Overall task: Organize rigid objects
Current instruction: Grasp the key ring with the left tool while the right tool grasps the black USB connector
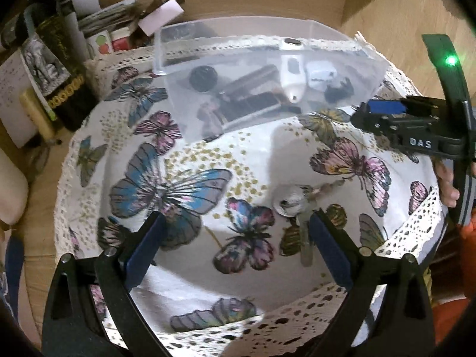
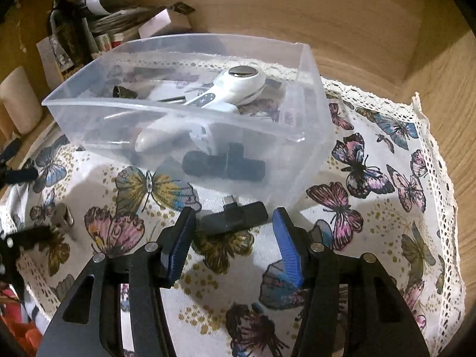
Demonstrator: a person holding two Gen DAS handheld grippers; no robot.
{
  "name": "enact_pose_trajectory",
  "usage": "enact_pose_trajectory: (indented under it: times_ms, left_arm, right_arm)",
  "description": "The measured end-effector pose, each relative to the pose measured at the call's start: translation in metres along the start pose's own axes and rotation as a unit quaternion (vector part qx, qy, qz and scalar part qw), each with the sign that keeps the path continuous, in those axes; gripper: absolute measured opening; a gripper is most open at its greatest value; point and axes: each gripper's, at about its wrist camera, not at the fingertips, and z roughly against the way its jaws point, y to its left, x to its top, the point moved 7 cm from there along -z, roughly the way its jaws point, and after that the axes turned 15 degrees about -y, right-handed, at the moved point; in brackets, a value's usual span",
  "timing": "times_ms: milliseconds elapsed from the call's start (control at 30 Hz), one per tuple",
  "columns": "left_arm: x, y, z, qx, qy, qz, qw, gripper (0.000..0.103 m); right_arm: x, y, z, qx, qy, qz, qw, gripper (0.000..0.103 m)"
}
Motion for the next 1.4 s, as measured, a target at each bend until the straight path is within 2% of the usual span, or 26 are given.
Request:
enact_pose_trajectory:
  times_ms: [100,233,333,500,800,867,933,1067,1233,1400]
  left_arm:
    - [0.000,-0.006,0.000,-0.002,-0.003,-0.006,1.0000,0.098]
    - [0.003,-0.021,-0.003,-0.014,0.000,-0.016,0.9998,0.086]
    - [0.005,-0.033,-0.006,-0.027,0.006,-0.023,0.9994,0.086]
    - [0.010,-0.045,-0.012,-0.034,0.013,-0.004,0.9993,0.086]
    - [0.019,-0.044,-0.021,-0.003,0.004,0.064,0.9980,0.087]
    - [0.020,-0.043,-0.022,0.004,-0.002,0.068,0.9977,0.081]
    - [0.019,-0.044,-0.020,0.020,-0.011,0.058,0.9981,0.061]
    - [0.017,-0.046,-0.018,0.028,-0.023,0.036,0.9987,0.060]
    - [0.019,-0.041,-0.008,0.021,-0.032,0.043,0.9983,0.060]
    - [0.041,-0.031,0.011,0.029,-0.070,0.044,0.9962,0.060]
  right_arm:
    - [0.000,0.005,0.005,-0.007,-0.009,0.016,1.000,0.042]
    - [0.001,0.008,0.016,-0.006,-0.027,0.021,0.999,0.042]
    - [0.001,0.007,0.026,0.000,-0.040,0.010,0.999,0.042]
    - [0.002,0.005,0.042,0.000,-0.061,0.000,0.998,0.042]
    - [0.004,-0.002,0.057,0.004,-0.087,-0.012,0.996,0.042]
    - [0.002,-0.003,0.058,0.005,-0.090,-0.015,0.996,0.042]
    - [0.001,-0.005,0.059,0.006,-0.091,-0.017,0.996,0.042]
    - [0.002,-0.008,0.062,0.010,-0.097,-0.022,0.995,0.042]
    - [0.009,-0.006,0.070,0.012,-0.111,-0.021,0.994,0.042]
    - [0.023,-0.002,0.082,0.012,-0.137,-0.019,0.990,0.042]
